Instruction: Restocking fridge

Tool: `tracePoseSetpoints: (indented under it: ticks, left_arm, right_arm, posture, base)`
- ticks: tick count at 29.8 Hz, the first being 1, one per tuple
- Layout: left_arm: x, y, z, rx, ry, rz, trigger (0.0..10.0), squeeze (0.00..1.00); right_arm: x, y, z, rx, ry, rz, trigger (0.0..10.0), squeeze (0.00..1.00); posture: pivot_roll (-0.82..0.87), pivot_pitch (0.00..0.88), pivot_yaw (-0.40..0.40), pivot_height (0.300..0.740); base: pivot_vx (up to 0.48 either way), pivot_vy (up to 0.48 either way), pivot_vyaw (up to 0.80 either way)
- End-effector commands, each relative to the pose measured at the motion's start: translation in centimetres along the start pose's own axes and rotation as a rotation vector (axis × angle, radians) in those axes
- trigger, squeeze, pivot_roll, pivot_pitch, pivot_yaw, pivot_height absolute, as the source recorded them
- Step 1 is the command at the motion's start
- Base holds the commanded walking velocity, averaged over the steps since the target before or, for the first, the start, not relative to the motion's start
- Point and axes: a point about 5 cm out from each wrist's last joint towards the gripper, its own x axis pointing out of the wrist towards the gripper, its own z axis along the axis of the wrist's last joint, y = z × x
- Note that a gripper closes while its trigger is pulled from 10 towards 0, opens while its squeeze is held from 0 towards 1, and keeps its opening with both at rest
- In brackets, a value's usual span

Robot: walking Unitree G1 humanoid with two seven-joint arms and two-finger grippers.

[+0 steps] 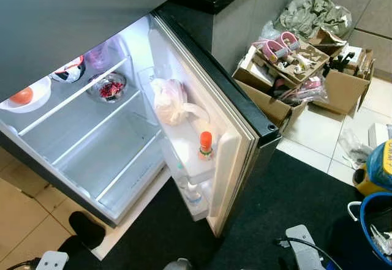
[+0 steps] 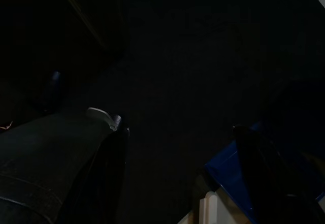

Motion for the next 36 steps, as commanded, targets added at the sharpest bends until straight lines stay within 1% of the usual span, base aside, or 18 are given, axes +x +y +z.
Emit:
tracePoseSetpoints:
  ticks: [1,2,4,5,6,8,9,10,12,14,17,22,25,27,29,31,32,36]
  left_arm:
    - [-0.2,0.1,-0.3,0.035,0.006,0.003,10.0,0.00]
    - [-0.3,0.5,0.1,0.116,-0.014,0.060,10.0,0.00]
    - [-0.4,0.7,0.2,0.144,-0.019,0.090,10.0,0.00]
    - [2.0,-2.3,1.7,0.144,-0.009,0.095,10.0,0.00]
    - [3.6,-4.8,3.1,0.150,-0.004,0.092,10.0,0.00]
    - [4.8,-5.9,5.5,0.302,-0.027,0.089,10.0,0.00]
    - [4.8,-5.9,5.5,0.302,-0.027,0.089,10.0,0.00]
    - [4.6,-4.6,6.4,0.370,-0.059,0.093,10.0,0.00]
    - [4.4,-3.7,7.2,0.385,-0.086,0.099,10.0,0.00]
    - [4.1,-2.5,8.2,0.460,-0.121,0.111,10.0,0.00]
    - [4.1,-2.4,8.3,0.451,-0.126,0.118,10.0,0.00]
    - [4.5,-3.6,8.0,0.422,-0.118,0.114,10.0,0.00]
    - [4.7,-5.0,7.1,0.165,-0.096,0.111,10.0,0.00]
    - [4.9,-5.9,6.7,0.039,-0.079,0.121,10.0,0.00]
    - [5.2,-7.6,6.4,0.064,-0.052,0.098,10.0,0.00]
    - [5.7,-11.5,6.9,0.383,-0.076,-0.022,10.0,0.00]
    - [5.8,-11.8,7.0,0.414,-0.083,-0.030,10.0,0.00]
    - [6.2,-13.2,8.3,0.385,-0.104,-0.066,10.0,0.00]
  right_arm:
    - [-0.1,0.0,-0.3,0.013,0.000,-0.007,10.0,0.00]
    - [-0.1,0.1,-0.4,0.014,0.002,-0.004,10.0,0.00]
    - [-0.1,0.1,-0.4,0.014,0.003,-0.003,10.0,0.00]
    - [-0.1,0.2,-0.5,0.014,0.004,-0.001,10.0,0.00]
    - [-0.1,0.2,-0.5,0.015,0.005,-0.001,10.0,0.00]
    - [-0.1,0.3,-0.5,0.015,0.005,0.002,10.0,0.00]
    - [-0.1,0.3,-0.5,0.015,0.005,0.002,10.0,0.00]
    - [-0.1,0.3,-0.5,0.016,0.005,0.003,10.0,0.00]
    - [-0.1,0.4,-0.5,0.016,0.005,0.004,10.0,0.00]
    - [-0.1,0.4,-0.4,0.021,0.005,0.003,10.0,0.00]
    - [-0.1,0.4,-0.4,0.021,0.004,0.003,10.0,0.00]
    - [-0.1,0.4,-0.4,0.025,0.005,0.000,10.0,0.00]
    - [-0.2,-0.1,-0.6,0.036,0.004,-0.017,10.0,0.00]
    - [-0.2,-0.4,-0.6,0.044,0.002,-0.029,10.0,0.00]
    - [-0.2,-0.6,-0.5,0.049,-0.002,-0.035,10.0,0.00]
    - [-0.2,-1.1,-0.2,0.045,-0.010,-0.043,10.0,0.00]
    - [-0.2,-1.1,-0.2,0.043,-0.012,-0.044,10.0,0.00]
    - [-0.2,-1.9,0.6,0.052,-0.044,-0.065,10.0,0.00]
  posture:
    - [-0.04,0.117,-0.025,0.740]
    - [-0.03,0.119,-0.024,0.740]
    - [-0.03,0.120,-0.021,0.740]
    - [-0.03,0.120,-0.021,0.740]
    - [-0.03,0.120,-0.021,0.740]
    - [-0.02,0.122,-0.018,0.740]
    - [-0.02,0.122,-0.018,0.740]
    - [-0.01,0.123,-0.015,0.740]
    - [-0.01,0.123,-0.015,0.740]
    - [-0.01,0.122,-0.012,0.740]
    - [-0.01,0.122,-0.011,0.740]
    - [-0.02,0.119,-0.011,0.740]
    - [-0.03,0.123,-0.014,0.740]
    - [-0.03,0.125,-0.019,0.740]
    - [-0.04,0.124,-0.026,0.740]
    - [-0.05,0.127,-0.036,0.740]
    - [-0.05,0.127,-0.036,0.740]
    - [-0.06,0.135,-0.046,0.740]
  base:
    - [0.000,0.000,0.00]
    - [0.000,0.000,0.00]
    - [0.000,0.000,0.00]
    - [0.000,0.000,0.00]
    - [0.000,0.000,0.00]
    - [0.000,0.000,0.00]
    - [0.000,0.000,0.00]
    - [0.000,0.000,0.00]
    - [0.000,0.000,0.00]
    - [0.000,0.000,0.00]
    - [0.000,0.000,0.00]
    - [0.000,0.000,0.00]
    - [0.000,0.000,0.00]
    - [0.000,0.000,0.00]
    - [0.000,0.000,0.00]
    - [0.000,0.000,0.00]
    - [0.000,0.000,0.00]
    - [0.000,0.000,0.00]
